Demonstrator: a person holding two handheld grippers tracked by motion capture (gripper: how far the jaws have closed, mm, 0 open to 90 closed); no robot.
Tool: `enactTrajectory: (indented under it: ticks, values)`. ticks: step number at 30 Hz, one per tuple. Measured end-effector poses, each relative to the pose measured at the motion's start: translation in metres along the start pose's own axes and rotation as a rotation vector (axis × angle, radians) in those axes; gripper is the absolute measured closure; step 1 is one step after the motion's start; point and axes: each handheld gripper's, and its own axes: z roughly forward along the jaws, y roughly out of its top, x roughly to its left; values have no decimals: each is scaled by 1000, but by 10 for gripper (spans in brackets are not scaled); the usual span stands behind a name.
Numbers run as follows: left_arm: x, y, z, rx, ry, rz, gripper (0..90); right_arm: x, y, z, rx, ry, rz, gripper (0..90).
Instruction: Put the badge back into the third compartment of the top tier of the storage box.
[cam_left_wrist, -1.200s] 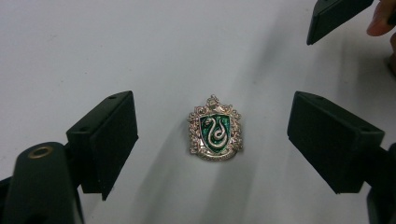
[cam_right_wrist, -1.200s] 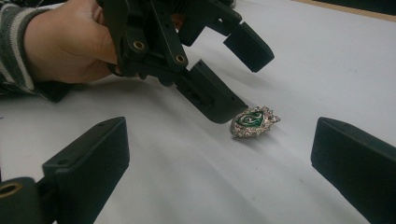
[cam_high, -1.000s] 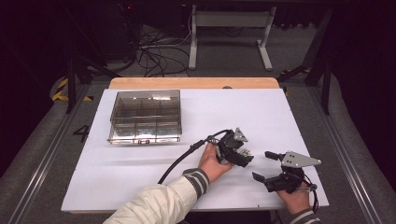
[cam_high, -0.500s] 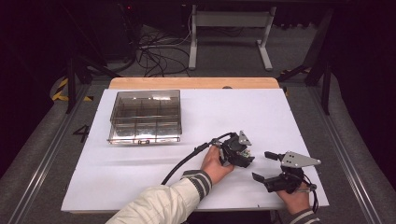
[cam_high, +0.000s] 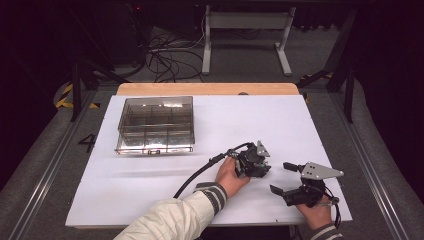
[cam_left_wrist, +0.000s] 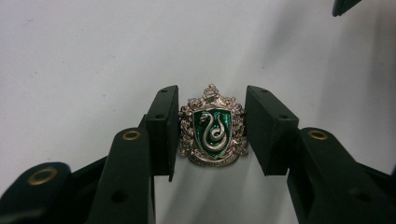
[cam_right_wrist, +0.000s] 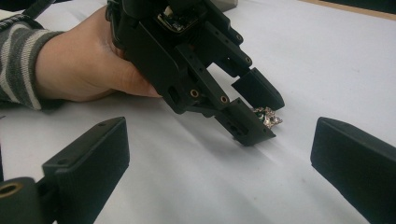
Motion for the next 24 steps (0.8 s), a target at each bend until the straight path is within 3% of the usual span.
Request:
enactTrajectory:
  ticks: [9,24]
  values:
    - [3,1,-7,-7,5,-16,571,-1,0,0,-2,1,1,52]
    - [3,14,-46,-84,34,0,572,0,0,1,0,-1,0,52]
